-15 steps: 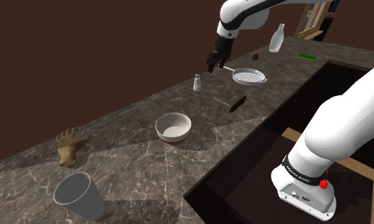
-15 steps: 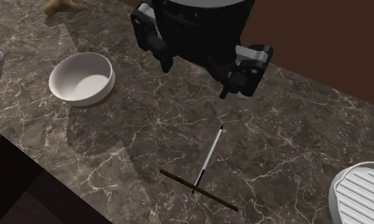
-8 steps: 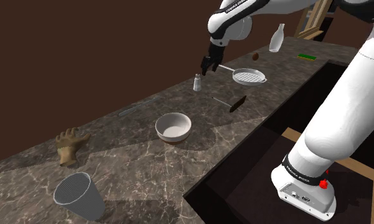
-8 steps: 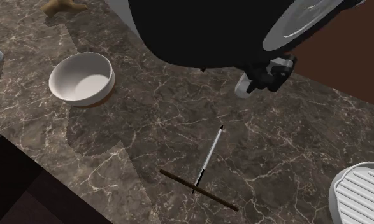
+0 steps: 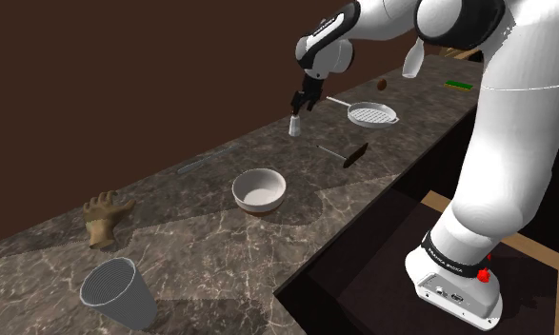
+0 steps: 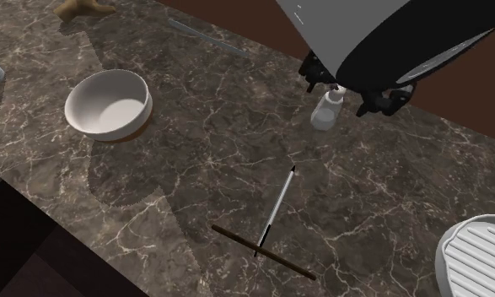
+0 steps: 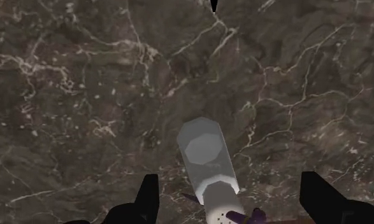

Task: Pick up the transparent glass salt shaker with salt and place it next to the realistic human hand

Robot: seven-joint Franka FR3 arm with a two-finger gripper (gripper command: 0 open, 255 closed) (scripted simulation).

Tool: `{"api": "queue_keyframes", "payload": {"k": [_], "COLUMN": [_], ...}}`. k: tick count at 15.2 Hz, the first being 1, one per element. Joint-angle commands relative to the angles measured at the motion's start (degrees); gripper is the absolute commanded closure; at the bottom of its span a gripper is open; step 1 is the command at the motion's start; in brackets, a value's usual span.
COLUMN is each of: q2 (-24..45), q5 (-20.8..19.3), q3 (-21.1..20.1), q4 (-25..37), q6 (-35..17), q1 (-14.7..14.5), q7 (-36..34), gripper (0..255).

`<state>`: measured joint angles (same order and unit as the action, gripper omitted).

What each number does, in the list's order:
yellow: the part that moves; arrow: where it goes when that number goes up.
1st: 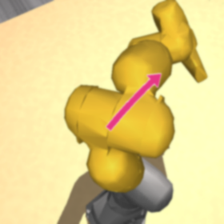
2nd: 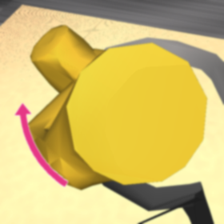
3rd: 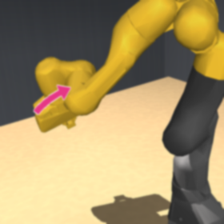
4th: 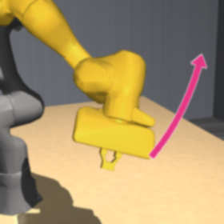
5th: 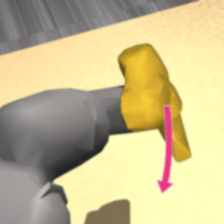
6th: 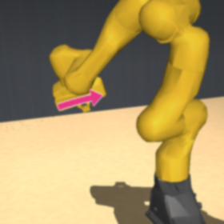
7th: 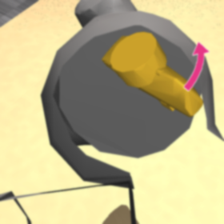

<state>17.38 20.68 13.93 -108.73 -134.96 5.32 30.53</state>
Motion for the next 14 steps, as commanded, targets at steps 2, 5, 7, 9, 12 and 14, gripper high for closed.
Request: {"api": "queue_keyframes", "payload": {"k": [2, 5, 7, 9, 12, 14], "q2": [3.48, 5.15, 6.3, 7.22, 7.22, 7.22], "q5": [1.63, 2.42, 2.94, 3.35, 3.34, 3.34], "q3": [-0.58, -1.03, -1.35, -1.61, -1.61, -1.61], "q4": [2.82, 2.96, 3.12, 3.27, 3.28, 3.28], "q6": [-0.69, -2.17, -3.13, -3.87, -3.87, -3.87], "q1": [0.73, 0.81, 0.88, 0.94, 0.94, 0.94], "q7": [0.99, 1.46, 1.78, 2.03, 2.03, 2.03], "gripper": [0, 0, 0, 0, 0, 0]}}
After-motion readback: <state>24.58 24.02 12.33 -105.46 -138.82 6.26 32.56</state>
